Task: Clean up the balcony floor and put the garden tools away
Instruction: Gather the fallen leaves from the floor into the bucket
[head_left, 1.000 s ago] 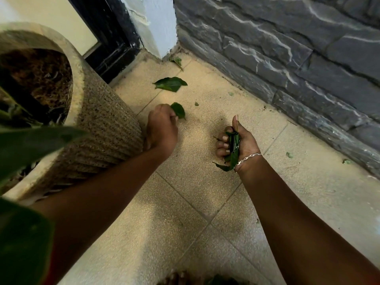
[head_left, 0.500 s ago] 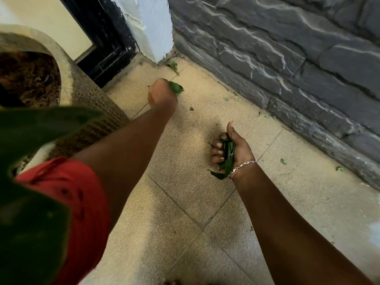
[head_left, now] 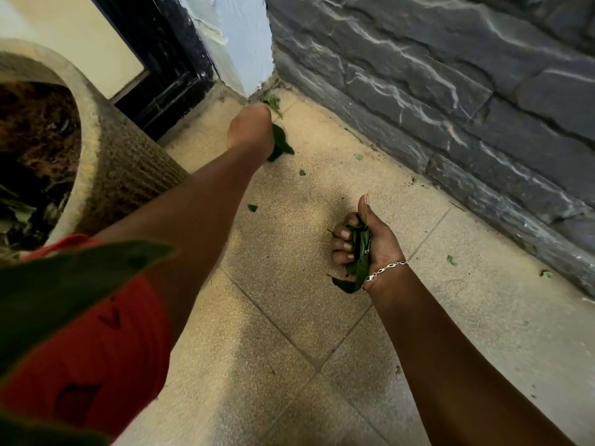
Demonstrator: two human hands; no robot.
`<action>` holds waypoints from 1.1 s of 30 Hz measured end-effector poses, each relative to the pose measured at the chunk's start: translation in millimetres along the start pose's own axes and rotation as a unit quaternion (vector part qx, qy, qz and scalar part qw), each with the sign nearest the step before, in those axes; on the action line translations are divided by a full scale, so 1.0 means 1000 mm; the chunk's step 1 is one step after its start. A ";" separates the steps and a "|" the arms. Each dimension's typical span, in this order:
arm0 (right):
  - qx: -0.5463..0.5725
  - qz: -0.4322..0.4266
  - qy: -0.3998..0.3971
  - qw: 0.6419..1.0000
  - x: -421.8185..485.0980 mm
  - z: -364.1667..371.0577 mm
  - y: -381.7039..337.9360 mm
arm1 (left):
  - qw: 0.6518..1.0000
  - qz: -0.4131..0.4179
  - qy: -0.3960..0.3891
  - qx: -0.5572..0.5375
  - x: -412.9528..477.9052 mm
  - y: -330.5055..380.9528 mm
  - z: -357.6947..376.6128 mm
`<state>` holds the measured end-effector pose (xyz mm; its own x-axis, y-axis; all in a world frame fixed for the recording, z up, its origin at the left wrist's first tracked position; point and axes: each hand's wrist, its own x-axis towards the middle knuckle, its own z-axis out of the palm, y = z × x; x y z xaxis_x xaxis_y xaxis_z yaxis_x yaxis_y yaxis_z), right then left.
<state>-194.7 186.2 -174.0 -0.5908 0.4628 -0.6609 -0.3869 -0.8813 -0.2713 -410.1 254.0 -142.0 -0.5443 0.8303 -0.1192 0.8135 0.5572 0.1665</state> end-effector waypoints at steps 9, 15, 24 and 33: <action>-0.004 0.007 -0.009 1.000 0.000 0.000 0.000 | 0.996 0.087 -0.005 0.005 0.027 0.006 -0.013; -0.002 0.012 0.004 1.000 0.000 0.001 0.000 | 0.998 0.057 0.025 -0.020 0.018 0.008 -0.010; -0.013 0.016 0.020 1.000 -0.003 0.004 0.000 | 0.985 0.000 -0.010 -0.174 -0.126 0.023 0.009; 0.056 -0.006 -0.087 0.995 -0.026 -0.009 0.012 | 0.956 -0.134 -0.027 -0.259 -0.155 -0.036 0.015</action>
<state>-177.8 162.7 -166.7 -0.6955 0.4908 -0.5248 -0.4650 -0.8642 -0.1920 -351.7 105.6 -144.3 -0.6965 0.6631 -0.2740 0.4279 0.6905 0.5832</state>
